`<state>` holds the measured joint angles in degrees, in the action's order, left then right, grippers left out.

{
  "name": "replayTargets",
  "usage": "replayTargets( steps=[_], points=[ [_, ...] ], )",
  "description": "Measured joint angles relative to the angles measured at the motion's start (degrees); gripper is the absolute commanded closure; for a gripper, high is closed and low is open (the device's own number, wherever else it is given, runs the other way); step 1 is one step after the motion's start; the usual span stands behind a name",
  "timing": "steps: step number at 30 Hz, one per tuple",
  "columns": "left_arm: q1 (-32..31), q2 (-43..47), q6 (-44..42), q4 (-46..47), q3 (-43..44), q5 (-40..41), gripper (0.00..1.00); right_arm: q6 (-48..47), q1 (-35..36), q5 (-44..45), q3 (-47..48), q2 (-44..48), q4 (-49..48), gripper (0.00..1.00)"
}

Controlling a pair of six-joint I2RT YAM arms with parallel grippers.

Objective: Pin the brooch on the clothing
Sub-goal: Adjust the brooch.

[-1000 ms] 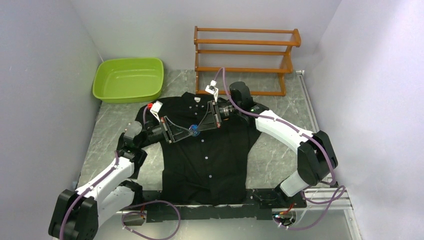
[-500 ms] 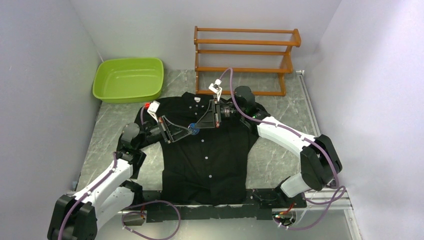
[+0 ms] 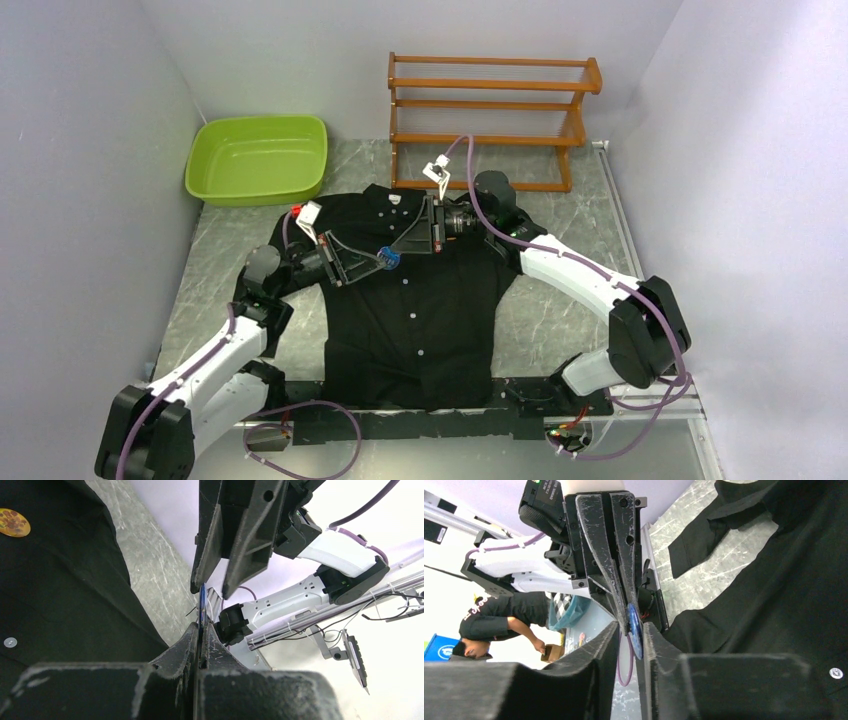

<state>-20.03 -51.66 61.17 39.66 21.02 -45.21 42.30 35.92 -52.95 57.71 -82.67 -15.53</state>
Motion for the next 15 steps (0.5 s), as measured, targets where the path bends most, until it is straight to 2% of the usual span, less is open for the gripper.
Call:
replayTargets(
  steps=[5,12,14,15],
  points=[
    [0.0,-0.5,0.0,0.0,0.0,0.0,0.98,0.0,0.0,-0.3,0.0,-0.3,0.0,0.69],
    [0.0,-0.5,0.0,0.7,0.0,0.0,0.97,-0.1,0.0,-1.2,0.0,-1.2,0.4,0.65],
    [0.0,-0.5,0.1,1.2,0.0,0.0,0.97,-0.1,0.1,-1.1,0.0,-1.4,0.6,0.73],
    [0.0,-0.4,0.1,1.5,0.0,0.0,0.97,-0.2,0.1,-1.1,0.0,-1.4,0.7,0.83]
  ],
)
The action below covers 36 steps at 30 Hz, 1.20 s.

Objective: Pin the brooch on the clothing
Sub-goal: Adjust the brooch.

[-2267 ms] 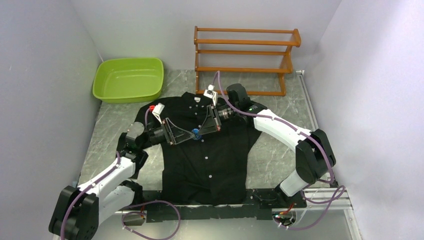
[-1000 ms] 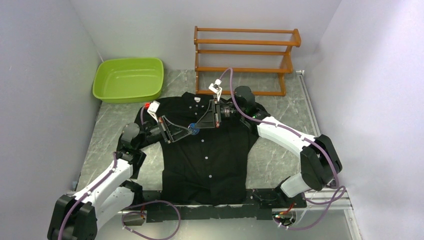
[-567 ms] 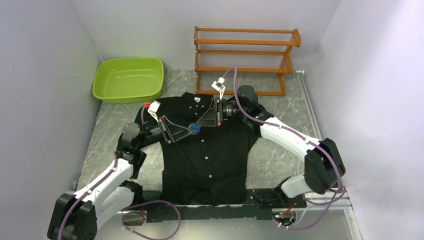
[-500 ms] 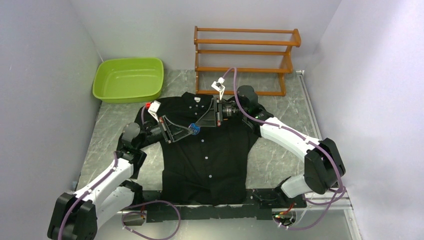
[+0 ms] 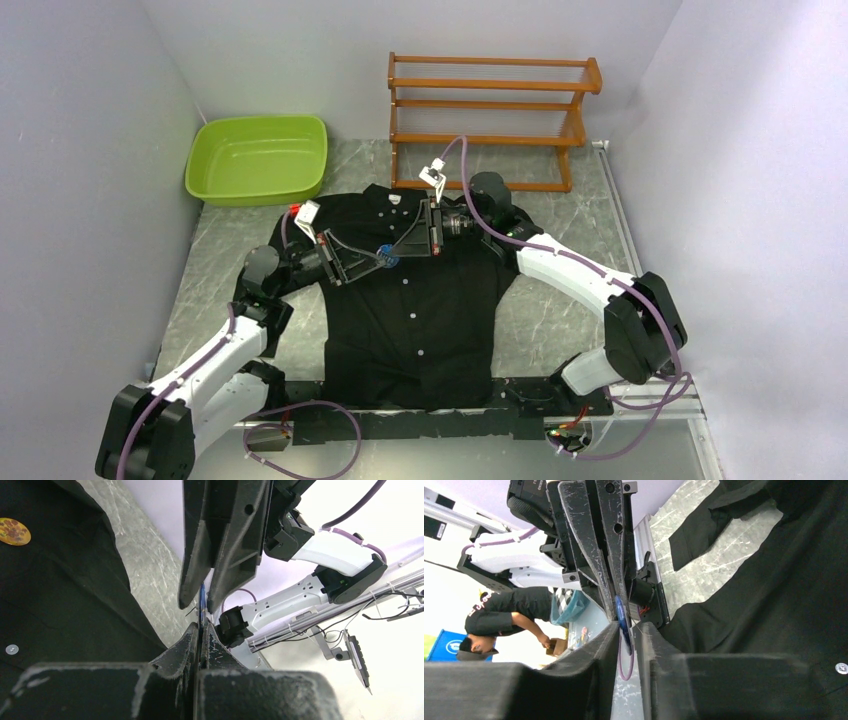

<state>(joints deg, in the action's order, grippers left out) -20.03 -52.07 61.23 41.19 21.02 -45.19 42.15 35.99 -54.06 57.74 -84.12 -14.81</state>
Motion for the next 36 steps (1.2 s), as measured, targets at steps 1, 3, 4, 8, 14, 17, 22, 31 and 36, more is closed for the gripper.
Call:
replayTargets(
  steps=[1,3,4,8,14,17,22,31,36],
  points=[
    [0.0,0.0,0.0,0.1,0.0,0.0,0.97,-0.2,0.0,0.0,0.0,0.0,0.1,0.89],
    [0.0,0.1,-0.1,0.0,0.0,0.0,0.97,-0.1,0.0,-0.1,0.0,0.0,0.0,0.97],
    [0.0,0.1,-0.1,-0.2,0.0,0.0,0.97,0.0,0.0,-0.3,0.0,0.0,-0.1,1.0],
    [0.1,0.1,0.0,-0.3,0.0,0.0,0.88,0.0,0.0,-0.8,0.0,0.1,-0.3,1.0],
    [0.1,0.4,-2.1,-2.8,0.0,0.1,0.19,-1.7,0.1,-0.8,0.0,0.5,1.0,1.0],
    [0.1,2.9,-5.8,-12.2,1.1,1.4,0.22,-5.9,0.0,-0.5,0.4,1.5,5.6,1.0],
    [0.0,7.6,-16.4,-35.1,10.4,4.3,0.3,-16.0,0.0,-0.6,3.6,2.0,18.1,1.0],
    [0.0,1.5,-31.4,-54.9,25.9,-6.1,0.45,-28.9,3.0,-3.8,8.2,0.4,34.1,1.0],
    [-0.2,-1.4,-32.1,-57.4,25.9,-12.5,0.56,-30.3,5.6,-5.1,8.9,-0.6,36.2,1.0]
  ],
)
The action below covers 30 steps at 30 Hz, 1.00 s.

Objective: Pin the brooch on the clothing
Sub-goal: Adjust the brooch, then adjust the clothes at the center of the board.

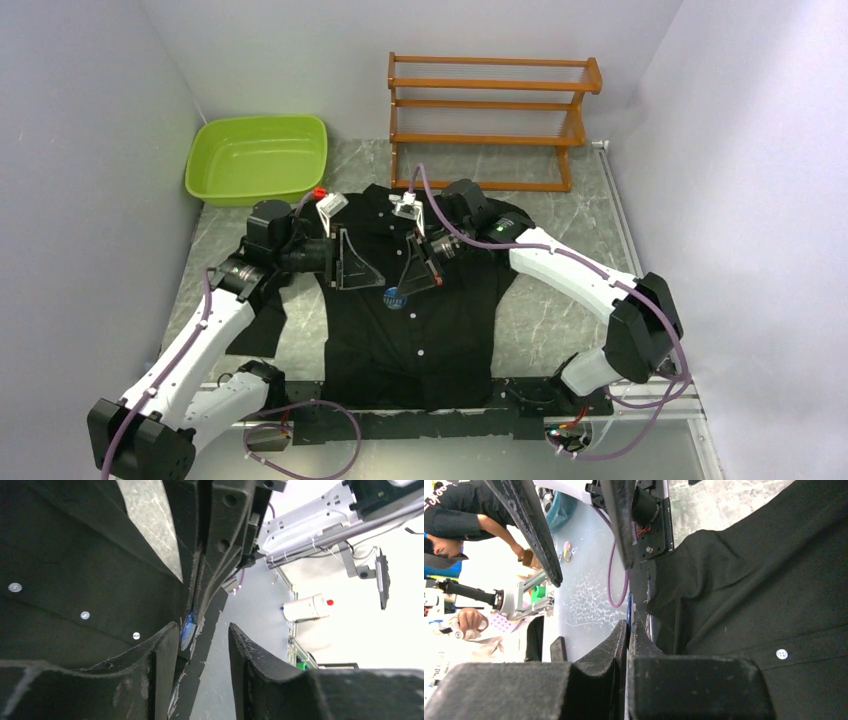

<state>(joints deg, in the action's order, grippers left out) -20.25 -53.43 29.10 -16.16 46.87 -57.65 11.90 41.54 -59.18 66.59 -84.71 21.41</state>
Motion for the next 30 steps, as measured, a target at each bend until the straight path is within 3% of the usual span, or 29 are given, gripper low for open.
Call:
replayTargets(
  steps=[5,10,18,21,26,30],
  points=[
    [-1.3,-1.0,-1.0,-0.4,0.0,-1.8,0.43,0.0,0.2,-0.1,0.2,-0.7,0.0,1.0],
    [-1.6,-0.6,-2.9,-3.8,-0.2,5.7,0.26,1.2,-0.2,1.1,0.2,-1.3,-0.3,1.0],
    [0.2,-1.2,-1.5,-4.5,-5.4,23.8,0.28,4.7,-7.0,2.3,1.2,-9.0,-4.9,1.0],
    [1.7,-3.1,-0.1,-4.1,-7.7,27.8,0.32,3.9,-8.0,4.0,6.6,-14.8,-3.1,1.0],
    [3.7,-6.2,1.6,-1.6,-10.6,31.7,0.39,0.2,-8.0,5.3,26.8,-30.2,4.9,1.0],
    [3.7,-10.4,1.5,2.1,-10.9,32.0,0.37,-2.5,-8.5,6.0,39.8,-40.1,12.7,1.0]
  ],
)
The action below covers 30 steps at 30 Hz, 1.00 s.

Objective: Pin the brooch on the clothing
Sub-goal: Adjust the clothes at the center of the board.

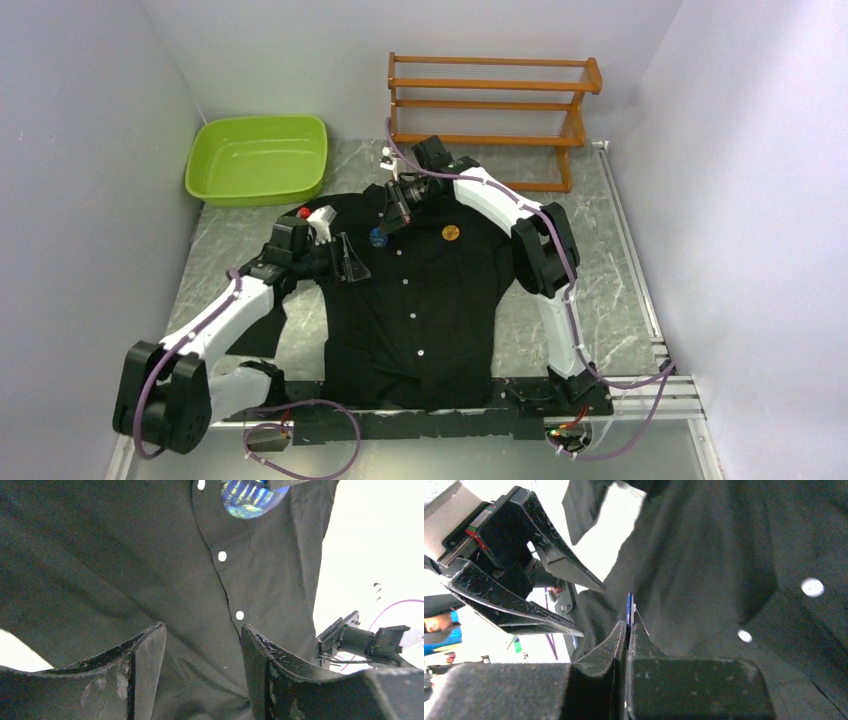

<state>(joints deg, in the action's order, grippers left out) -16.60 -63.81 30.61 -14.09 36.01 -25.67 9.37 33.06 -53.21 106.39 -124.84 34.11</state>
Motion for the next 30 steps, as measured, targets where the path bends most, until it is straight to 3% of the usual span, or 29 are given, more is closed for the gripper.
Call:
replayTargets(
  steps=[5,11,21,26,28,30],
  points=[
    [-3.3,-8.2,-1.0,4.0,1.5,1.6,0.32,-0.4,-3.9,0.3,-0.8,-1.3,3.9,1.0],
    [-11.6,-20.5,-1.2,6.6,10.4,9.2,0.21,1.6,-12.2,1.7,-13.6,6.4,2.6,1.0],
    [-28.9,-38.5,-3.3,-4.2,27.1,30.1,0.08,4.2,-17.6,8.2,-24.8,17.5,-0.4,1.0],
    [-34.3,-44.4,-2.9,-11.6,34.0,40.4,0.22,5.2,-19.1,10.3,-26.5,19.4,-1.6,1.0],
    [-35.2,-45.5,-2.7,-13.1,35.6,41.7,0.37,5.2,-19.4,10.8,-26.5,19.4,-1.8,1.0],
    [-35.8,-45.7,-2.6,-13.0,35.8,41.7,0.46,5.2,-19.6,10.9,-26.5,19.4,-1.9,1.0]
  ],
)
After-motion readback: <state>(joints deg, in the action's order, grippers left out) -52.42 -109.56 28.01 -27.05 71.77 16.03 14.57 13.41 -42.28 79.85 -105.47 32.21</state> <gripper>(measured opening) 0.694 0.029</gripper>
